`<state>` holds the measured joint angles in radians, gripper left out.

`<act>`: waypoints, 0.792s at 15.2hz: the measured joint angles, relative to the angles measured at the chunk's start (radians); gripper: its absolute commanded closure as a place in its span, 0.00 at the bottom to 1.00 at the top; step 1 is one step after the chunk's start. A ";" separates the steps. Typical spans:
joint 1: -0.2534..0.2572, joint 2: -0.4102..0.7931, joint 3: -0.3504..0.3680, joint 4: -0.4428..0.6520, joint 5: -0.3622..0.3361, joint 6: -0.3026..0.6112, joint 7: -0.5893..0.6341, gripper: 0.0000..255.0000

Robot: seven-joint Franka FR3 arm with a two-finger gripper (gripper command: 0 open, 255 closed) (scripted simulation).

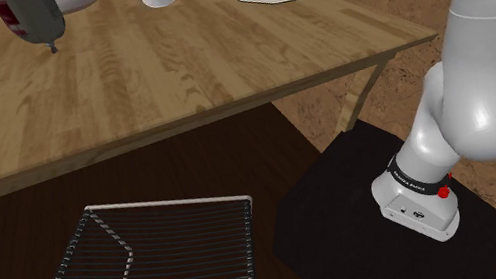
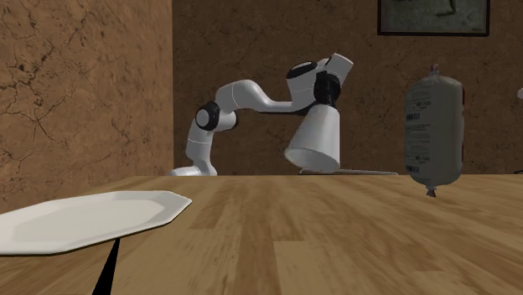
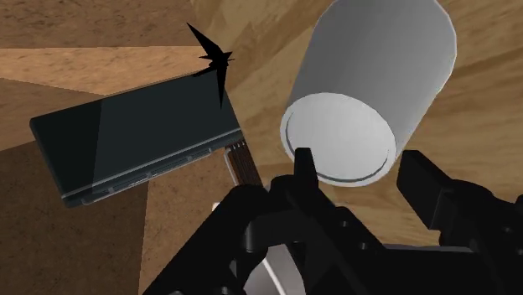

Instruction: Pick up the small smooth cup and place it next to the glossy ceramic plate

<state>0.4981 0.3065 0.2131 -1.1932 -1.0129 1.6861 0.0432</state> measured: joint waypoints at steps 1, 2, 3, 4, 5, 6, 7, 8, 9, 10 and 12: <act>-0.021 -0.002 -0.007 -0.013 0.006 0.028 -0.006 1.00; -0.037 0.005 -0.014 -0.014 0.009 0.052 -0.013 1.00; -0.054 0.012 -0.022 -0.014 0.013 0.075 -0.022 1.00; -0.072 0.023 -0.029 -0.006 0.017 0.097 -0.035 1.00; -0.087 0.026 -0.035 -0.011 0.020 0.119 -0.039 1.00; -0.087 0.027 -0.035 -0.011 0.020 0.119 -0.039 0.00; -0.087 0.027 -0.035 -0.011 0.020 0.119 -0.039 0.00; -0.128 -0.043 -0.029 -0.120 0.050 0.180 -0.004 0.00; -0.192 -0.151 -0.029 -0.283 0.100 0.333 0.048 0.00; -0.255 -0.256 -0.043 -0.456 0.154 0.563 0.098 0.00; -0.342 -0.394 -0.108 -0.762 0.237 1.084 0.181 0.00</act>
<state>0.1564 -0.0871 0.1053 -1.9557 -0.7762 2.7698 0.2246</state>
